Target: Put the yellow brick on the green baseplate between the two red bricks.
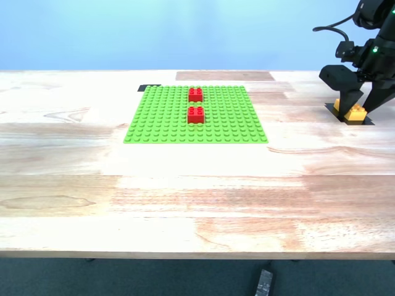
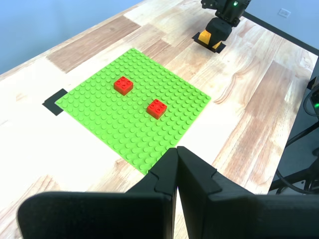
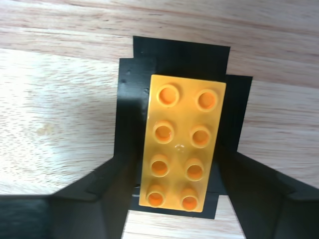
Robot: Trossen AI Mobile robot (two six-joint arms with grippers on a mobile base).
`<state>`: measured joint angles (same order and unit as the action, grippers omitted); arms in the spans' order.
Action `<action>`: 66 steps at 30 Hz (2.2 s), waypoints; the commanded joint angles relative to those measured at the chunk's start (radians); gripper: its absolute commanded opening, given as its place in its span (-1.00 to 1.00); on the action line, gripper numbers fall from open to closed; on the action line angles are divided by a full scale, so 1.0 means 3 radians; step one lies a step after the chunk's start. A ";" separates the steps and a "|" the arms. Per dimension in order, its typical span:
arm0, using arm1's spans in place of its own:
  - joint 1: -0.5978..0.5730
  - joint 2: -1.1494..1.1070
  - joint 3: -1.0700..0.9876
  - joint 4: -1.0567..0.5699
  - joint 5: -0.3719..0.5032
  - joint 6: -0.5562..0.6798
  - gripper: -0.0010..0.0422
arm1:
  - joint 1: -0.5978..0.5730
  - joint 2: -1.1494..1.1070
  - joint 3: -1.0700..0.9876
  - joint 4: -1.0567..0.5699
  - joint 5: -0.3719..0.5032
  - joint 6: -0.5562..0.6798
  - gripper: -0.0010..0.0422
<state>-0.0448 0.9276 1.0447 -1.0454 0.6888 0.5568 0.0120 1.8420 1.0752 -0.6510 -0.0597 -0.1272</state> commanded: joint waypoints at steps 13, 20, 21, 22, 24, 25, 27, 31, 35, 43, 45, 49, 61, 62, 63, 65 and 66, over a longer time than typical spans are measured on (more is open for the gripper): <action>0.0001 -0.0005 -0.0041 -0.0003 -0.0001 0.0000 -0.96 | 0.0043 -0.0098 0.0058 0.0047 -0.0066 -0.0109 -0.92; 0.0001 -0.0004 -0.0047 0.0045 -0.0001 0.0001 -0.96 | 0.0043 -0.0554 0.0058 0.0067 -0.0070 -0.0273 -0.91; 0.0001 -0.0004 -0.0052 0.0052 -0.0003 0.0001 -0.96 | 0.0051 -0.0643 0.0058 0.0064 -0.0075 -0.0351 -0.91; 0.0001 -0.0004 -0.0053 0.0053 -0.0003 0.0001 -0.96 | 0.0066 -0.0739 0.0058 0.0041 -0.0083 -0.0453 -0.91; 0.0001 -0.0004 -0.0056 0.0041 -0.0004 0.0001 -0.96 | 0.0116 -0.0900 0.0058 0.0010 -0.0141 -0.0702 -0.91; 0.0001 -0.0004 -0.0057 0.0041 -0.0001 0.0001 -0.96 | 0.0149 -0.0985 0.0058 -0.0001 -0.0169 -0.0783 -0.91; 0.0001 -0.0004 -0.0057 0.0056 -0.0004 0.0000 -0.96 | 0.0244 -0.1125 0.0060 0.0028 -0.0233 -0.0834 -0.91; 0.0001 -0.0004 -0.0067 0.0089 -0.0001 0.0000 -0.96 | 0.0520 -0.1283 0.0160 -0.0058 -0.0292 -0.1216 -0.91; 0.0001 -0.0004 -0.0076 0.0088 -0.0004 -0.0009 -0.96 | 0.0842 -0.1298 0.0379 -0.0239 -0.0286 -0.1532 -0.91; 0.0001 -0.0004 -0.0079 0.0088 0.0000 -0.0010 -0.96 | 0.1445 -0.0994 0.0900 -0.0341 -0.0028 -0.2050 -0.91; 0.0001 -0.0004 -0.0079 0.0090 0.0000 -0.0009 -0.96 | 0.1573 -0.0853 0.1064 -0.0418 0.0041 -0.2247 -0.91; 0.0001 -0.0004 -0.0075 0.0090 0.0000 -0.0010 -0.96 | 0.1771 -0.0500 0.1419 -0.0567 0.0050 -0.2516 -0.91; 0.0001 -0.0004 -0.0080 0.0075 -0.0001 0.0000 -0.96 | 0.2150 0.0772 0.2579 -0.1391 0.0006 -0.2644 -0.91; 0.0001 -0.0004 -0.0081 0.0074 -0.0001 0.0000 -0.96 | 0.2176 0.0825 0.2599 -0.1376 -0.0023 -0.2621 -0.91; 0.0001 -0.0004 -0.0081 0.0066 -0.0001 0.0000 -0.96 | 0.2201 0.0876 0.2612 -0.1367 -0.0074 -0.2628 -0.91; 0.0001 -0.0004 -0.0081 0.0053 -0.0001 0.0000 -0.96 | 0.2247 0.0960 0.2622 -0.1358 -0.0125 -0.2663 -0.93; 0.0001 -0.0004 -0.0081 0.0055 -0.0003 0.0000 -0.96 | 0.2267 0.0992 0.2623 -0.1349 -0.0127 -0.2658 -0.94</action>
<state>-0.0448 0.9264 1.0203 -1.0290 0.6880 0.5552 0.6846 2.1265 1.8614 -1.0584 -0.0906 -0.9249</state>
